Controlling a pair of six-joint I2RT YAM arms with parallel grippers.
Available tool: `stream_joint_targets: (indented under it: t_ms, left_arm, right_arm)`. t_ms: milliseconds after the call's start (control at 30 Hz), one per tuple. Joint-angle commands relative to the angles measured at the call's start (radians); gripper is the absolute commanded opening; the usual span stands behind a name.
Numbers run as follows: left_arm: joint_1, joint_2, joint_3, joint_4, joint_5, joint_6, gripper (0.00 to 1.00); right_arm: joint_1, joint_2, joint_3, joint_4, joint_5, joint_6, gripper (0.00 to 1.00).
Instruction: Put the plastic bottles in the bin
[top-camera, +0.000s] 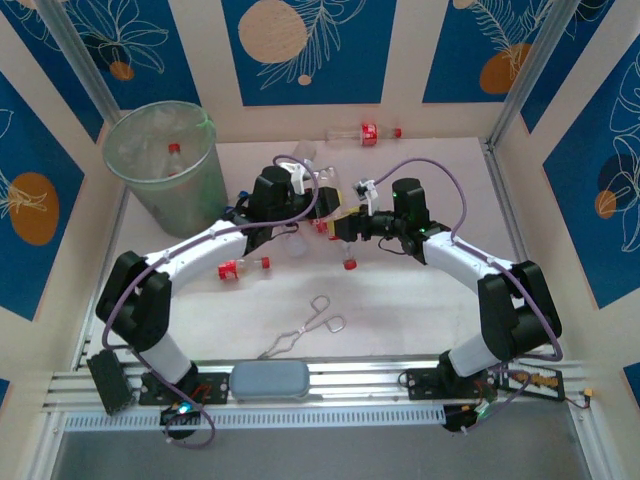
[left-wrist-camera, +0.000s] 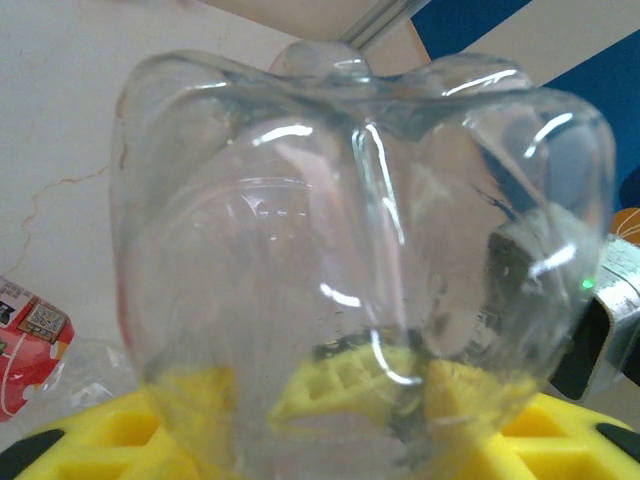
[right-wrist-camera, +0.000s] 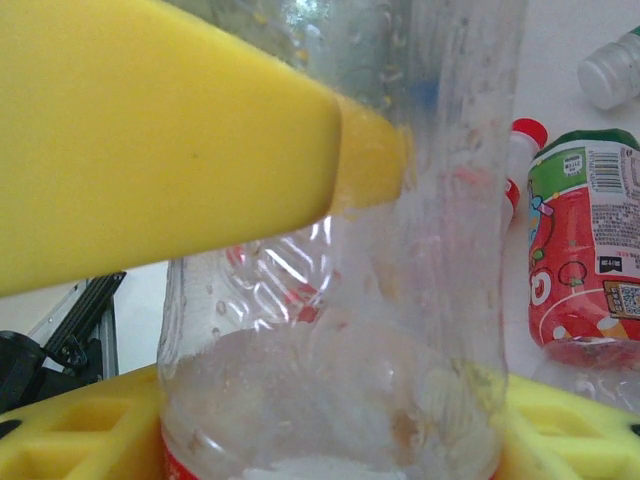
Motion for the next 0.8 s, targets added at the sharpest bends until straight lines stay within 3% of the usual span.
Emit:
stream_joint_targets:
  t_ms: [0,100,233,467,600,767]
  left_arm:
    - [-0.007,0.006,0.039,0.039,0.001,0.002,0.49]
    - [-0.006,0.002,0.046,0.027,-0.003,0.015,0.49]
    - [0.0,0.004,0.07,0.004,-0.006,0.034,0.49]
    - [0.059,-0.004,0.196,-0.124,-0.007,0.135,0.47]
    - [0.132,-0.024,0.347,-0.254,-0.001,0.223,0.44]
    - [0.254,-0.038,0.544,-0.416,-0.011,0.316,0.41]
  right_arm:
    - [0.01,-0.041,-0.011,0.0,-0.048,-0.017,0.7]
    - [0.01,-0.054,-0.014,-0.014,-0.038,-0.03,0.86]
    - [0.004,-0.082,-0.016,-0.056,0.002,-0.054,0.99]
    - [-0.064,-0.208,-0.036,-0.144,0.037,-0.07,0.99]
    - [-0.08,-0.283,0.046,-0.367,0.14,-0.053,0.99]
    - [-0.098,-0.338,0.08,-0.47,0.249,-0.004,0.99]
